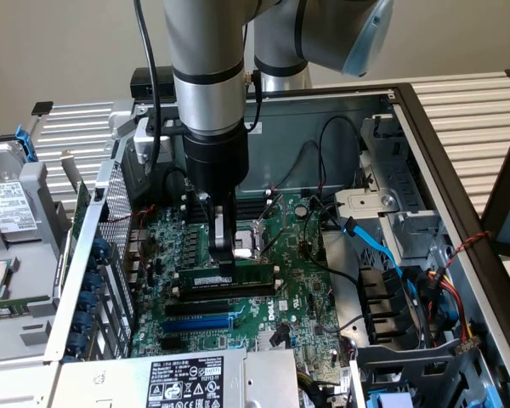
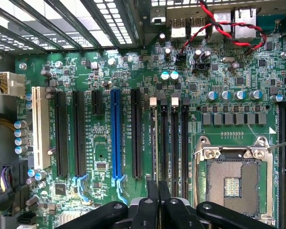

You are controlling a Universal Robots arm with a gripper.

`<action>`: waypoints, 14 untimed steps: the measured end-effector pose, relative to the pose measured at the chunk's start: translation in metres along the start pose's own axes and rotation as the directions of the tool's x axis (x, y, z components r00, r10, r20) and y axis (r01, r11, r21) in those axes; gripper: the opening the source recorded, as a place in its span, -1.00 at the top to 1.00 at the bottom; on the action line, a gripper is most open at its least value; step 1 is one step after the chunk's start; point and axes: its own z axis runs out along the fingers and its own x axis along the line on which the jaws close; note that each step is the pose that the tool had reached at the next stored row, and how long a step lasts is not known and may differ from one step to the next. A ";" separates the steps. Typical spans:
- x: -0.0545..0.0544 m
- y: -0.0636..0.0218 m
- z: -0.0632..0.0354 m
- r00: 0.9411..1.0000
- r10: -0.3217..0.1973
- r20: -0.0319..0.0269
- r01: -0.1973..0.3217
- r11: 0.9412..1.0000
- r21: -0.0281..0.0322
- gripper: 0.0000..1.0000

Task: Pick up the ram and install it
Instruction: 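Insert the ram into the slot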

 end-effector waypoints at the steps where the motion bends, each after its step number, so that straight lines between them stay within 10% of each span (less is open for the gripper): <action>1: 0.000 0.0000 0.0000 1.000 0.000 0.000 0.000 1.000 0.000 0.76; 14: 0.000 -0.0001 0.0001 1.000 0.002 0.000 -0.002 1.000 0.000 0.76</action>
